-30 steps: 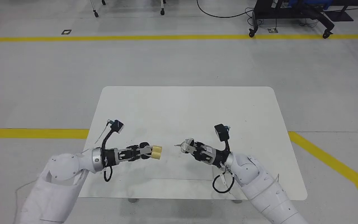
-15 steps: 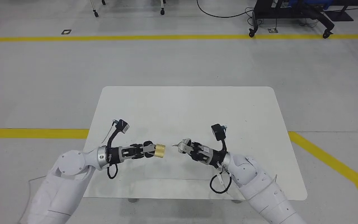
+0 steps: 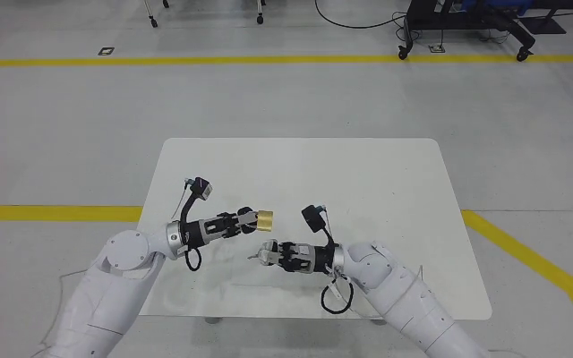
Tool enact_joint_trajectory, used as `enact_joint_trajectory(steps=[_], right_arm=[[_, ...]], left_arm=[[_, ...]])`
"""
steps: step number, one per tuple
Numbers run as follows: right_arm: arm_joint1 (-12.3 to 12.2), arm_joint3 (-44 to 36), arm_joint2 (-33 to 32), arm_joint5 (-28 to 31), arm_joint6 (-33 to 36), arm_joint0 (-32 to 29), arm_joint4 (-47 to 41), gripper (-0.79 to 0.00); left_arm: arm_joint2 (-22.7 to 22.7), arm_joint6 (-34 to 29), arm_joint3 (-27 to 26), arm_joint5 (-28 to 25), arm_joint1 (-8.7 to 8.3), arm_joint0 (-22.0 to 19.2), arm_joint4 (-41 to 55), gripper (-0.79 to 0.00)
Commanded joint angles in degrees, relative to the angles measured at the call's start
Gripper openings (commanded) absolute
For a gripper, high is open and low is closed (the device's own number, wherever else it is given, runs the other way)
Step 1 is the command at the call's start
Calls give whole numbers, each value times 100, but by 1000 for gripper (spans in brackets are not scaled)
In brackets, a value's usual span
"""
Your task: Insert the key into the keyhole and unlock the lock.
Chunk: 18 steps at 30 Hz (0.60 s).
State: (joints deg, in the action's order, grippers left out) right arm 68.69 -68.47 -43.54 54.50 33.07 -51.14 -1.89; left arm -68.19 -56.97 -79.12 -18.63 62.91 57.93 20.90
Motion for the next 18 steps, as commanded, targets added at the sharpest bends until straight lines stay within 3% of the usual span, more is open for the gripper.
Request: enact_joint_trajectory(steps=[1, 13, 18], right_arm=[[17, 16, -6, 24, -29, 35, -57, -785], [50, 170, -195, -26, -250, 64, -212, -785], [54, 76, -73, -175, 134, 51, 2, -785]], left_arm=[[13, 18, 50, -39, 1, -8, -51, -785], [-164, -278, 304, -321, -49, 84, 115, -785], [-191, -308, 381, -307, -50, 53, 247, -785]])
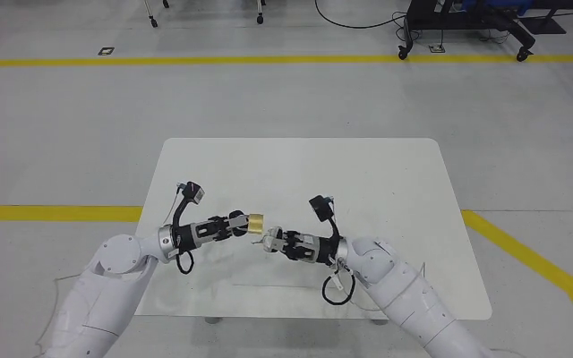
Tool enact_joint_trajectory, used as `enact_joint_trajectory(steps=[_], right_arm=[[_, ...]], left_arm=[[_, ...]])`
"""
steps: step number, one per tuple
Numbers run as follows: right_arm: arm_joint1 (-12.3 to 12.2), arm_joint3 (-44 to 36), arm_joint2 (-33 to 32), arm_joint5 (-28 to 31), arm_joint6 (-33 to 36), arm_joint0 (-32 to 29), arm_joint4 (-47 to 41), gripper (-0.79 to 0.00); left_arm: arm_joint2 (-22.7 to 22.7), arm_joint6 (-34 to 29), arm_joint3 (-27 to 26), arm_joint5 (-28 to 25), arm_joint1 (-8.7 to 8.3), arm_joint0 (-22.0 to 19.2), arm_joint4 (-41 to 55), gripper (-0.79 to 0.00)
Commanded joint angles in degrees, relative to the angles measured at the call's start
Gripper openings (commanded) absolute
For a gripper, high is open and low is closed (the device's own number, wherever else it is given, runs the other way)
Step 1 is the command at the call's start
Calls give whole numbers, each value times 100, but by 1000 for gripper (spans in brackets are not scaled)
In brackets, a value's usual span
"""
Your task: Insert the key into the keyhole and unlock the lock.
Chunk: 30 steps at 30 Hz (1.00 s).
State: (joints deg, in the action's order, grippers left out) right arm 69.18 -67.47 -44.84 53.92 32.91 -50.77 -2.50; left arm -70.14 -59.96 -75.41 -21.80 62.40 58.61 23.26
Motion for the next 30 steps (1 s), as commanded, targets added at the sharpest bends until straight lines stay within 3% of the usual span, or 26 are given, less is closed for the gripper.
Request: enact_joint_trajectory(steps=[1, 14, 19, 24, 30], right_arm=[[14, -37, 102, -230, 233, 31, 115, -785], [122, 151, 58, -354, -33, 166, 2, -785], [98, 78, 8, -214, 209, 125, -151, -785], [26, 3, -185, 250, 457, -3, -1235, -785], [46, 267, -401, 360, 199, -26, -2471, -785]], left_arm=[[13, -7, 9, 17, 3, -26, 15, -785], [193, -18, -31, -37, 21, -53, -200, -785], [167, 57, -2, -121, 8, -60, -377, -785], [95, 216, -180, -371, -13, 32, -549, -785], [44, 522, -627, -960, -17, 274, -646, -785]])
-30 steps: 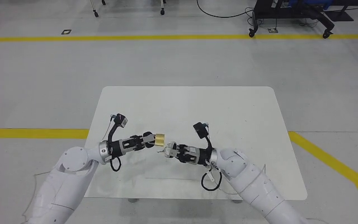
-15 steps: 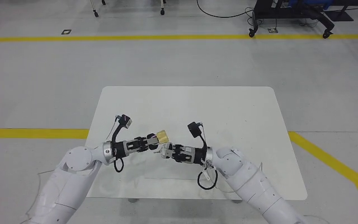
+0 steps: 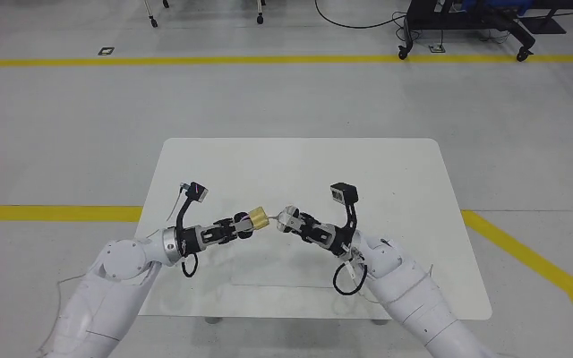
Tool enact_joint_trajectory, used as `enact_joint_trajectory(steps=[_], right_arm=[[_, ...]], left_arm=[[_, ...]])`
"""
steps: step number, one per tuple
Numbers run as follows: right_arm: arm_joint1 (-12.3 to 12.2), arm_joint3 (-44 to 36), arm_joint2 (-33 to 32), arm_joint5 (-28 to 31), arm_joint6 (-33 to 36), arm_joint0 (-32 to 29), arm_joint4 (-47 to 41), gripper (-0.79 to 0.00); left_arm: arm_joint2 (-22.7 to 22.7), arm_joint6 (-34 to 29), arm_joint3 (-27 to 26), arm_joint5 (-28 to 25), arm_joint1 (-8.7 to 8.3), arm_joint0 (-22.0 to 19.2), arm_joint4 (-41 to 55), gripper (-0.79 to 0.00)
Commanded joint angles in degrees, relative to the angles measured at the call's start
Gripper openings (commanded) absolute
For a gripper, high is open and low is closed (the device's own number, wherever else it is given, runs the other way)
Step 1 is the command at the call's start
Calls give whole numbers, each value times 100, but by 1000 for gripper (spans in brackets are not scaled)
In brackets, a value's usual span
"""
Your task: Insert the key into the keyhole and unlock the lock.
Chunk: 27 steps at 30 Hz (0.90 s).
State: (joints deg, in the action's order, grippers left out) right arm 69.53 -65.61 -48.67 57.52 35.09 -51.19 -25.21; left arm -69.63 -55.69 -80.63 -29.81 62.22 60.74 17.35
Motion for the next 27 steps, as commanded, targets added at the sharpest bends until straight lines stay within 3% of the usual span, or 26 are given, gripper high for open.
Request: enact_joint_trajectory(steps=[1, 6, 14, 27], right_arm=[[26, 145, -25, -29, -61, 30, -315, -785], [134, 373, 49, -180, -263, 141, -323, -785], [322, 526, 254, -243, -442, 211, -218, -785], [466, 227, 472, -297, 267, 164, -497, -785]], left_arm=[[-10, 180, -195, -275, 1, 108, -121, -785], [32, 616, -558, -641, 14, 328, -493, -785], [125, 1164, -690, -449, 46, 416, -829, -785], [149, 1894, -674, -307, 83, 523, -1351, -785]])
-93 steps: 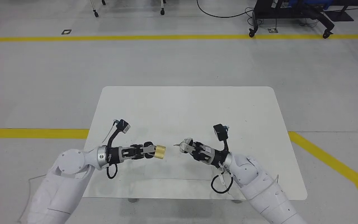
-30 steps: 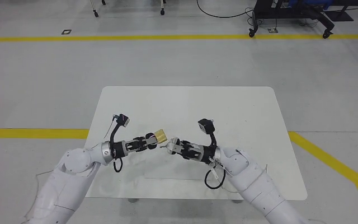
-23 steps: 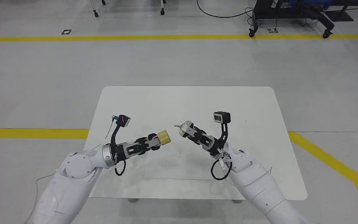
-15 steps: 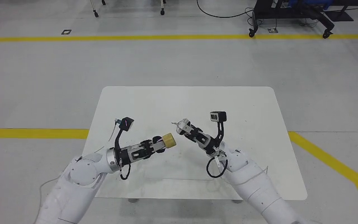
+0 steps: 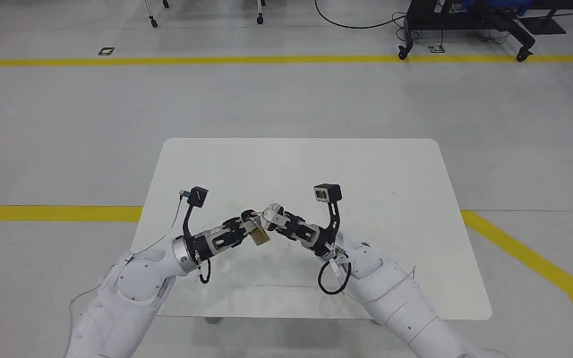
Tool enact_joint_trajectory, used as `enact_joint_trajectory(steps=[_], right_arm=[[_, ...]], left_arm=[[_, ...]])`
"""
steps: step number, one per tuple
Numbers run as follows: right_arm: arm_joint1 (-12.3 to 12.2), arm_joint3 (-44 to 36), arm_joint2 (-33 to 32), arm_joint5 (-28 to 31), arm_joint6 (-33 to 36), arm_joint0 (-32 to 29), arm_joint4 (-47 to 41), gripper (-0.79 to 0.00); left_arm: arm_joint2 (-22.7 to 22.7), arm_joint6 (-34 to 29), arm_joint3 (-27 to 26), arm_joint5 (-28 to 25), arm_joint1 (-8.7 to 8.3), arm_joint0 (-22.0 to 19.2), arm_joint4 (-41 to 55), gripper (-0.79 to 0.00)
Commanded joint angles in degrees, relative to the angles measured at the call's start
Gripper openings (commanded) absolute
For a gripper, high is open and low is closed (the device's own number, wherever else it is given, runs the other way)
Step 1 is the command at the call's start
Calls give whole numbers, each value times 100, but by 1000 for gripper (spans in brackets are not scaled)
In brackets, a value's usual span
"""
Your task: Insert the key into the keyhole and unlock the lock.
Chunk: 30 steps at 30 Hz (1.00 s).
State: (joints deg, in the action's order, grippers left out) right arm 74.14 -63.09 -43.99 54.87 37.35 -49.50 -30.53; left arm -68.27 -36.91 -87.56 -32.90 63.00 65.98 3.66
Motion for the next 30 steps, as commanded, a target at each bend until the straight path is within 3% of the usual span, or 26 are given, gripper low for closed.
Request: enact_joint_trajectory(steps=[1, 4, 7, 14, 17, 22, 24, 30], right_arm=[[11, -53, 10, -61, 62, -16, 65, -785], [30, -128, 15, -130, 78, -43, 161, -785], [25, -266, -90, 34, 7, -111, 259, -785], [-229, -1260, -1150, 313, -402, -809, 1123, -785], [-344, -1846, -1726, 297, -751, -1321, 1772, -785], [-468, -3003, -2475, -24, -1263, -2229, 2710, -785], [-494, -3333, -2637, -200, -1354, -2487, 3005, -785], [-494, -3333, -2637, -200, -1354, -2487, 3005, -785]], left_arm=[[26, 13, 44, 10, 9, -4, 64, -785], [89, -189, 135, 6, 21, -48, 431, -785], [181, -809, 381, 75, 38, -190, 1384, -785], [619, -3496, 1613, 1132, 188, -982, 4522, -785], [941, -4162, 2237, 1450, 352, -1427, 5282, -785], [1511, -4719, 3116, 1928, 707, -2061, 6263, -785], [1556, -4748, 3177, 1966, 729, -2110, 6266, -785], [1556, -4748, 3177, 1966, 729, -2110, 6266, -785]])
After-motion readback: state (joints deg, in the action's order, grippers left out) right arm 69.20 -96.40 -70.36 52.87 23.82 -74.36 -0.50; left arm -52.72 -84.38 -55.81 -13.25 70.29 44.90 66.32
